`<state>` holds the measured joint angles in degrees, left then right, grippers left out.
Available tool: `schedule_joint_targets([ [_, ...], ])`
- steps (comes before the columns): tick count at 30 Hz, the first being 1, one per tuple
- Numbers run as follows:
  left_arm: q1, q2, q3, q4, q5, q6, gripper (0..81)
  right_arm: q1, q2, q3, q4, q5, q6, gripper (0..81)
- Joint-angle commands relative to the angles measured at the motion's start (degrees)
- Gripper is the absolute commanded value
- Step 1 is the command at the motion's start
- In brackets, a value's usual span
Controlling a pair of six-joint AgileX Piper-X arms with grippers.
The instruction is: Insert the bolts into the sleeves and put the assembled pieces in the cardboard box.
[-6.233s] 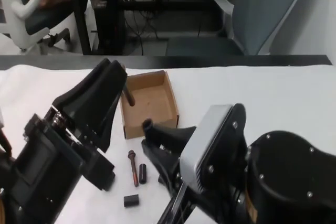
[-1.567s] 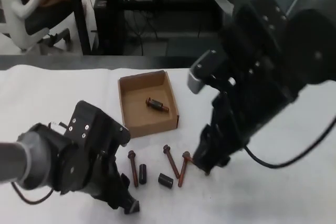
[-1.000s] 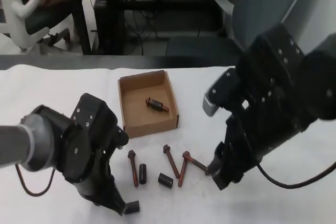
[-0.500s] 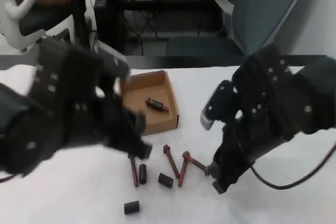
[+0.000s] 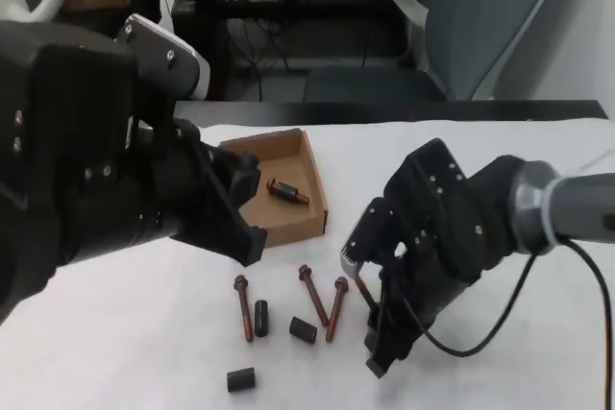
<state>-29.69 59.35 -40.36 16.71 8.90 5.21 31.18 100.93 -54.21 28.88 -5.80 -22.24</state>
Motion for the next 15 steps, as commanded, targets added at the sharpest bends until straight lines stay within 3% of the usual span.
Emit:
schedule_joint_targets([
  [1,-0.2,-0.8,-0.4,1.0,-0.3,0.5,1.8,-0.1,1.9,-0.8,-2.7,-0.5,-0.5,47.3],
  [5,-0.2,-0.8,-0.4,3.8,-0.3,2.0,1.8,-0.1,2.1,-1.4,-4.3,2.0,0.3,46.3],
  [7,-0.2,-0.8,-0.4,4.8,-0.3,2.6,1.8,-0.1,2.1,-1.8,-4.3,3.5,-0.1,37.8],
  [9,-0.2,-0.8,-0.4,5.1,-0.3,2.8,1.8,-0.1,2.1,-1.9,-5.4,4.5,-0.9,17.2],
  [10,-0.2,-0.8,-0.4,4.9,-0.3,2.8,1.8,-0.1,2.1,-1.9,-5.6,5.5,-2.6,0.3],
  [15,-0.2,-0.8,-0.4,4.9,0.1,2.8,1.8,-0.1,2.1,-1.9,-5.1,15.2,-13.9,0.4],
])
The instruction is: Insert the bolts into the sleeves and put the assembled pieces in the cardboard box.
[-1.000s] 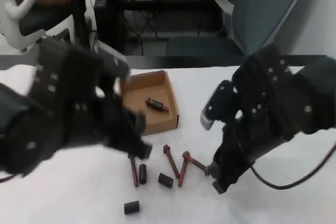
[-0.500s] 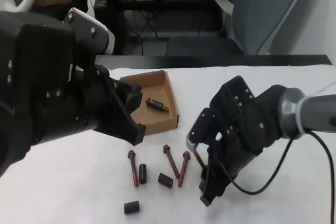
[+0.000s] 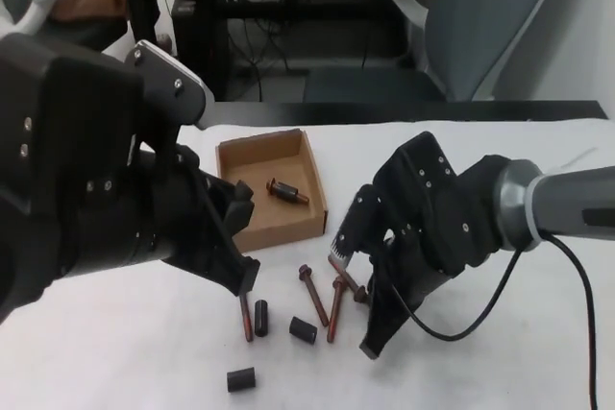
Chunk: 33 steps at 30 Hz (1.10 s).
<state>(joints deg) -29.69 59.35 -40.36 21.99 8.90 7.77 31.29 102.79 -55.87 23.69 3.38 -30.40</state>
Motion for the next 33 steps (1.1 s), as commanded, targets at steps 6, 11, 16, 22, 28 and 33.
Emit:
schedule_joint_targets([
  [6,-0.2,-1.8,-0.4,-0.4,1.7,0.2,1.8,-2.2,0.3,-0.2,-1.9,16.6,-13.5,0.4],
  [11,-0.2,-3.0,-0.4,-0.4,1.5,0.9,1.8,-2.8,-0.7,-0.4,1.0,-3.4,-3.8,0.4],
  [16,-0.1,-3.0,-0.4,-0.4,1.5,1.3,1.8,-2.8,-1.9,-1.2,0.9,-18.6,11.0,0.4],
  [22,-0.1,-3.0,-0.4,-0.4,1.5,1.3,1.8,-2.7,-1.8,-2.5,0.9,-19.1,14.0,28.0],
  [28,-0.1,-3.0,-0.4,-0.4,1.5,1.3,1.8,-2.6,-1.7,-2.8,-0.6,-14.2,17.4,60.5],
  [33,-0.1,-3.0,-0.4,-0.4,1.5,1.3,1.8,-2.6,-1.0,-2.8,-2.6,-11.9,16.2,52.4],
])
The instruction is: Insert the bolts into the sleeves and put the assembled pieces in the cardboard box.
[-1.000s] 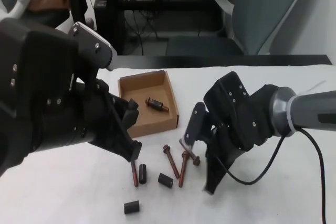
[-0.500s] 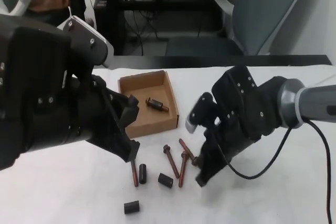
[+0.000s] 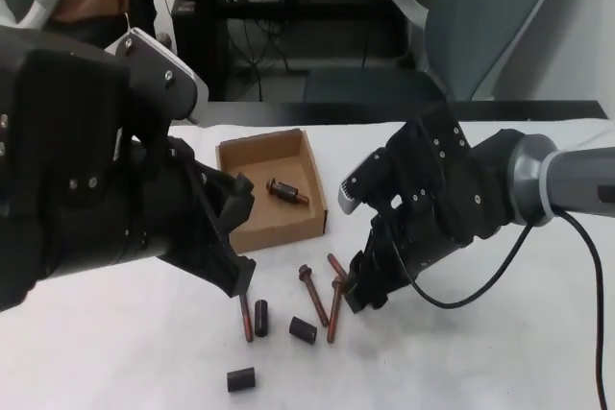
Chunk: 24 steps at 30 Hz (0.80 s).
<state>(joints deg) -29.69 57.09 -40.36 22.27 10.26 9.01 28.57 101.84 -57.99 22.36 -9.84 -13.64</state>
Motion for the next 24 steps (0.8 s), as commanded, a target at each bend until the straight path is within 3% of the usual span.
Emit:
schedule_joint_targets([
  [1,-0.1,-0.8,-0.4,-0.6,0.1,0.1,1.8,0.1,0.2,-0.7,-1.7,1.4,-0.6,52.1],
  [13,-0.1,-0.8,-0.4,-0.6,0.1,0.1,1.8,0.1,2.6,-0.7,-2.3,2.6,-1.0,52.1],
  [24,-0.1,-0.8,-0.4,-0.6,0.3,0.1,1.8,-0.2,2.7,-0.5,-1.8,15.9,-10.4,50.8],
])
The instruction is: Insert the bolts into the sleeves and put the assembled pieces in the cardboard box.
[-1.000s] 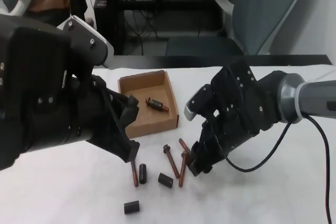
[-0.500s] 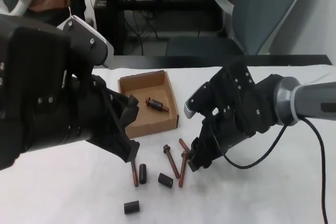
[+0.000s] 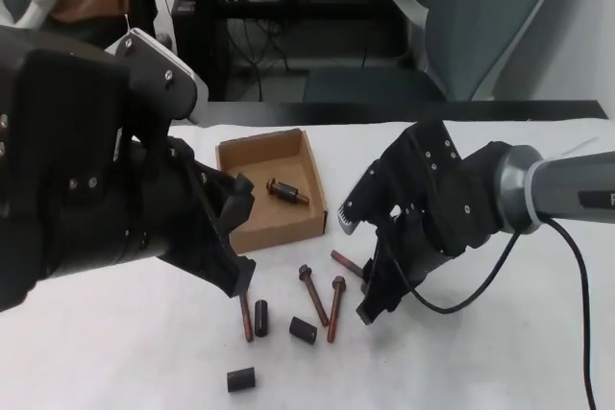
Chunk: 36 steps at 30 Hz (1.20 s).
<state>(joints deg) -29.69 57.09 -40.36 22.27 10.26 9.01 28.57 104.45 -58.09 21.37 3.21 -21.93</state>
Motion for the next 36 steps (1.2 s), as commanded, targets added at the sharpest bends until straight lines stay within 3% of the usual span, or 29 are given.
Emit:
schedule_joint_targets([
  [1,-0.1,-0.8,-0.4,-0.6,0.4,0.1,1.8,-0.2,0.1,-0.4,-1.8,3.6,-3.0,48.7],
  [8,-0.1,-0.8,-0.4,-0.6,0.6,0.1,1.8,-0.2,0.6,-0.5,-10.6,4.5,-5.9,23.8],
  [12,-0.1,-0.8,-0.4,-0.6,0.6,0.1,1.8,-0.2,2.7,-1.0,-11.4,5.0,-6.4,23.9],
  [16,-0.1,-0.8,-0.4,-0.6,0.6,0.1,1.8,-0.2,4.2,-1.4,-11.8,12.0,-3.7,23.9],
  [20,-0.1,-0.8,-0.4,-0.6,0.6,0.1,1.8,-0.2,3.8,-2.5,-11.7,17.6,10.5,25.6],
  [23,-0.1,-0.8,-0.4,-0.6,0.6,0.1,1.8,0.0,2.7,-3.6,-11.7,16.6,23.9,38.6],
  [25,-0.1,-0.8,-0.4,-0.6,0.6,0.2,1.8,0.0,2.2,-4.4,-11.5,15.4,28.1,47.7],
  [29,-0.1,-0.8,-0.4,-0.6,0.6,1.7,1.8,0.0,2.1,-6.1,-10.5,10.7,26.9,41.9],
  [36,-0.1,-0.8,-0.4,-0.6,1.9,2.0,1.8,-0.2,3.5,-6.7,-11.4,6.3,21.9,41.3],
])
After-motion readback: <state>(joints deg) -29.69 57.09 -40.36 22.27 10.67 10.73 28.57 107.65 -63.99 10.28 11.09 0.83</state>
